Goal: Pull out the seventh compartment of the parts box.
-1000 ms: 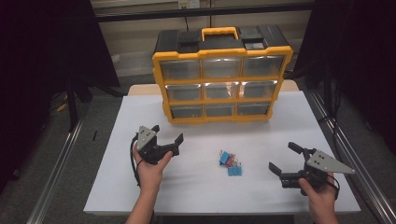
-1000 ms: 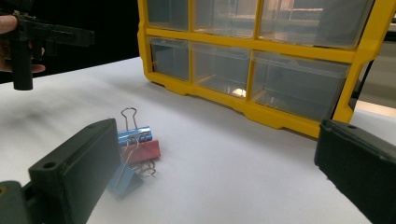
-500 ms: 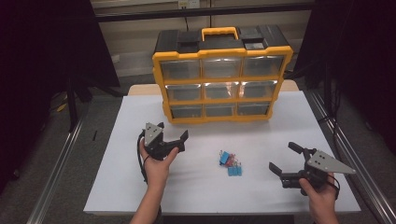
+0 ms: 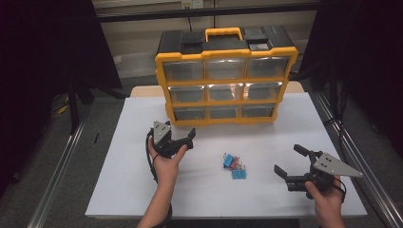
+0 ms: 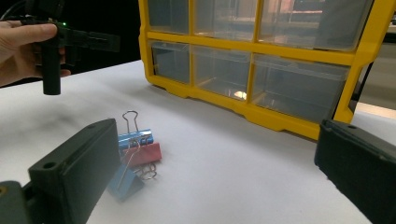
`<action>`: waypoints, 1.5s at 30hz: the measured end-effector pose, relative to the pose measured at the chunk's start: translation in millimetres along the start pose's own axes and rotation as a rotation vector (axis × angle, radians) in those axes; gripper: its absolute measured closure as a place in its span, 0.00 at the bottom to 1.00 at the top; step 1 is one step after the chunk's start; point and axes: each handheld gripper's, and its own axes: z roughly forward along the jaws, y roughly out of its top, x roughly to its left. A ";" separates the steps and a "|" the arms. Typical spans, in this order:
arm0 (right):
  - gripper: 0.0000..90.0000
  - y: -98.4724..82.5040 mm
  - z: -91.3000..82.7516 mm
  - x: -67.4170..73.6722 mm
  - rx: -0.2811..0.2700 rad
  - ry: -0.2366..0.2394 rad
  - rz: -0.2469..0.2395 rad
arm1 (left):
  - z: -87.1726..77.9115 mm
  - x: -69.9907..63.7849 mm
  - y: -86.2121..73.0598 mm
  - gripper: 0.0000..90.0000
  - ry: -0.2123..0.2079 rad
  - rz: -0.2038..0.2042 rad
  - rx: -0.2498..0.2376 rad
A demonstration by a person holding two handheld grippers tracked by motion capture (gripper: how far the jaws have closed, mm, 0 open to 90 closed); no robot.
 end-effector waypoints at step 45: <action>0.00 1.1 -0.7 -2.1 -0.011 0.003 -0.005 | 57.7 -16.6 -3.6 0.01 0.116 -0.074 -0.074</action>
